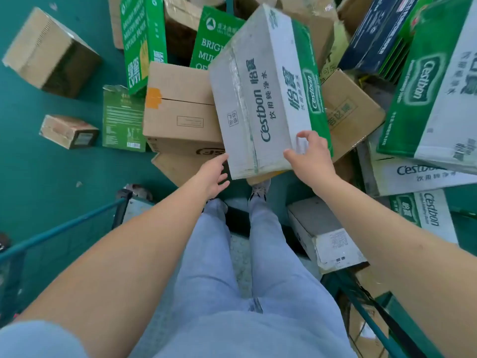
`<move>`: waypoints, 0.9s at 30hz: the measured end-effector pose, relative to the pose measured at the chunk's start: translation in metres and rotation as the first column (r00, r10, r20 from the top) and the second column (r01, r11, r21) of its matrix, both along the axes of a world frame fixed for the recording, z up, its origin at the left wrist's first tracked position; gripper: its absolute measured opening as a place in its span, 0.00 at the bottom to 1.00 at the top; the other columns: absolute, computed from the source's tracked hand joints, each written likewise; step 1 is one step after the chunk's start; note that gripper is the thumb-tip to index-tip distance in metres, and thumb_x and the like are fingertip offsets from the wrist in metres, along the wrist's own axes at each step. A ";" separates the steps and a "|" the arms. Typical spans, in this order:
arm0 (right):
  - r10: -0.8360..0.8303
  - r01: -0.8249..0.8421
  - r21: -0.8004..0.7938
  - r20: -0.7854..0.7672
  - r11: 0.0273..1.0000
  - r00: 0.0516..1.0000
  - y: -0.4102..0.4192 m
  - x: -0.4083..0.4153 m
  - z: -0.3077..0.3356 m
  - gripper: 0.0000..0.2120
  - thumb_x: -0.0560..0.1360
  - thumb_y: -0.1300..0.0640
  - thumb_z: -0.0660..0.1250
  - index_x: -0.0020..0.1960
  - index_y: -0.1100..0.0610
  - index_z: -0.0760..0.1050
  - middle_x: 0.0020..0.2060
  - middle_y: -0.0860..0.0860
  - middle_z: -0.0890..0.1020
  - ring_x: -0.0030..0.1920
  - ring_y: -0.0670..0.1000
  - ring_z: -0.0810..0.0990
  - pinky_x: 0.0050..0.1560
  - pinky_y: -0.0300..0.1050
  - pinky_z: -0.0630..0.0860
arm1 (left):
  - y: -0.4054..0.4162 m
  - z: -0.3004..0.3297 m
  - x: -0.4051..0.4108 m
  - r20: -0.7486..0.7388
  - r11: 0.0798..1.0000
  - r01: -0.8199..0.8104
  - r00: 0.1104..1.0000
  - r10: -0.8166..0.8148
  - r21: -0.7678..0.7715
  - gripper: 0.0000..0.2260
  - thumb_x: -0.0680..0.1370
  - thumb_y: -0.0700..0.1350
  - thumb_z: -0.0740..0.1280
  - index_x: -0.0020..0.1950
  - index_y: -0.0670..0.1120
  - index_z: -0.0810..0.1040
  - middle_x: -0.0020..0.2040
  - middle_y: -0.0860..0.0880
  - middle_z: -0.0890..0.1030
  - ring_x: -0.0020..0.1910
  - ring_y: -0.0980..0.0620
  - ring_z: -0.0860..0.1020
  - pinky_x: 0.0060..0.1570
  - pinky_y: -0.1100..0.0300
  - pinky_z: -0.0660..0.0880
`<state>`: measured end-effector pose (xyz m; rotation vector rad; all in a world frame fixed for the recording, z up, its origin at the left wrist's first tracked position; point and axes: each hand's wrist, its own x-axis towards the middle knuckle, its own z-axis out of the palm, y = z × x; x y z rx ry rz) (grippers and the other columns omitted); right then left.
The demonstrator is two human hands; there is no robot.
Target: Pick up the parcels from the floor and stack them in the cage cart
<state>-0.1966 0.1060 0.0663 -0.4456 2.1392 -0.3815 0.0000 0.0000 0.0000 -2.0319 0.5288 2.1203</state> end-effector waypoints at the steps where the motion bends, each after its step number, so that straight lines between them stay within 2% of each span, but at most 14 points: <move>1: 0.018 -0.018 -0.026 -0.016 0.999 1.000 0.000 -0.002 -0.007 0.26 0.79 0.50 0.68 0.74 0.50 0.66 0.71 0.54 0.67 0.70 0.58 0.69 0.71 0.57 0.68 | 0.004 -0.008 -0.006 0.030 1.000 0.001 1.000 -0.001 0.004 0.25 0.84 0.53 0.66 0.79 0.50 0.66 0.80 0.48 0.65 0.77 0.45 0.66 0.71 0.49 0.70; 3: 0.042 -0.044 -0.047 -0.041 0.998 0.998 0.000 -0.006 -0.015 0.28 0.79 0.49 0.68 0.75 0.49 0.63 0.73 0.53 0.66 0.72 0.58 0.66 0.71 0.55 0.66 | 0.010 -0.023 -0.013 0.080 0.999 0.007 0.997 -0.010 0.032 0.26 0.84 0.55 0.65 0.80 0.50 0.64 0.81 0.48 0.64 0.79 0.45 0.63 0.75 0.48 0.65; 6: 0.040 -0.042 -0.052 -0.035 0.998 0.999 0.003 -0.010 -0.026 0.31 0.79 0.47 0.68 0.78 0.48 0.60 0.75 0.52 0.63 0.74 0.57 0.63 0.70 0.54 0.63 | 0.021 -0.043 -0.023 0.069 0.997 0.002 0.998 -0.007 0.080 0.31 0.82 0.61 0.65 0.81 0.50 0.62 0.81 0.48 0.64 0.80 0.45 0.60 0.79 0.46 0.58; 9: 0.044 -0.046 -0.057 -0.026 0.997 0.999 0.006 -0.017 -0.031 0.33 0.79 0.45 0.67 0.80 0.48 0.57 0.78 0.51 0.61 0.76 0.57 0.61 0.73 0.55 0.61 | 0.024 -0.060 -0.028 0.067 0.997 -0.056 0.996 0.052 0.048 0.33 0.79 0.64 0.67 0.80 0.51 0.66 0.77 0.48 0.70 0.78 0.47 0.65 0.78 0.48 0.56; 11: 0.053 -0.054 -0.061 -0.028 0.997 0.998 0.007 -0.025 -0.028 0.36 0.80 0.44 0.67 0.82 0.49 0.55 0.79 0.51 0.60 0.77 0.57 0.61 0.75 0.55 0.61 | 0.022 -0.062 -0.031 0.122 0.995 -0.103 0.987 0.104 -0.017 0.28 0.79 0.62 0.69 0.75 0.50 0.72 0.72 0.49 0.76 0.71 0.48 0.72 0.77 0.51 0.61; 13: 0.056 -0.057 -0.067 -0.017 0.996 0.998 0.004 -0.037 -0.019 0.39 0.80 0.42 0.67 0.83 0.50 0.52 0.80 0.50 0.59 0.79 0.56 0.60 0.77 0.57 0.61 | 0.019 -0.050 -0.034 0.158 0.990 -0.113 0.980 0.124 -0.079 0.17 0.80 0.59 0.69 0.63 0.49 0.77 0.62 0.50 0.81 0.60 0.51 0.78 0.69 0.56 0.70; 15: 0.058 -0.057 -0.081 0.007 0.995 0.998 -0.003 -0.050 -0.004 0.40 0.79 0.39 0.67 0.84 0.49 0.52 0.81 0.49 0.59 0.79 0.55 0.60 0.78 0.59 0.61 | 0.017 -0.027 -0.035 0.143 0.985 -0.097 0.983 0.118 -0.142 0.11 0.82 0.57 0.66 0.54 0.50 0.78 0.53 0.52 0.81 0.50 0.55 0.77 0.50 0.60 0.74; 16: 0.051 -0.049 -0.091 0.020 0.995 0.998 -0.009 -0.057 0.006 0.41 0.79 0.37 0.66 0.84 0.48 0.52 0.81 0.49 0.60 0.79 0.54 0.61 0.78 0.60 0.62 | 0.014 -0.016 -0.036 0.115 0.980 -0.082 0.988 0.105 -0.182 0.13 0.83 0.58 0.65 0.56 0.50 0.79 0.55 0.52 0.81 0.51 0.55 0.77 0.45 0.60 0.72; 19: 0.042 -0.038 -0.085 0.049 0.996 0.998 -0.030 -0.069 0.040 0.42 0.77 0.31 0.64 0.84 0.46 0.53 0.81 0.49 0.62 0.78 0.54 0.64 0.76 0.60 0.65 | 0.005 0.030 -0.037 0.033 0.953 -0.097 0.993 0.111 -0.286 0.18 0.83 0.60 0.63 0.65 0.49 0.77 0.60 0.51 0.82 0.56 0.53 0.79 0.48 0.58 0.72; 22: 0.041 -0.039 -0.048 0.046 0.998 0.998 -0.049 -0.070 0.076 0.43 0.71 0.25 0.57 0.80 0.46 0.61 0.74 0.49 0.73 0.71 0.57 0.74 0.70 0.61 0.72 | -0.010 0.071 -0.040 -0.102 0.902 -0.243 0.970 0.221 -0.356 0.19 0.83 0.62 0.63 0.66 0.51 0.77 0.61 0.49 0.84 0.57 0.49 0.83 0.56 0.51 0.79; 25: 0.059 -0.058 -0.062 0.012 0.996 0.998 -0.060 -0.058 0.117 0.36 0.76 0.27 0.55 0.74 0.49 0.68 0.62 0.50 0.80 0.60 0.57 0.80 0.62 0.59 0.77 | -0.024 0.115 -0.029 -0.211 0.855 -0.330 0.941 0.264 -0.400 0.25 0.77 0.67 0.67 0.67 0.53 0.78 0.59 0.49 0.86 0.57 0.46 0.84 0.59 0.44 0.80; 27: 0.107 -0.108 -0.057 -0.014 0.993 0.994 -0.067 -0.045 0.141 0.34 0.77 0.28 0.54 0.70 0.51 0.71 0.58 0.51 0.82 0.56 0.57 0.81 0.60 0.59 0.78 | -0.031 0.140 -0.014 -0.215 0.825 -0.334 0.941 0.262 -0.456 0.29 0.74 0.68 0.67 0.68 0.51 0.77 0.59 0.48 0.86 0.56 0.46 0.85 0.57 0.44 0.81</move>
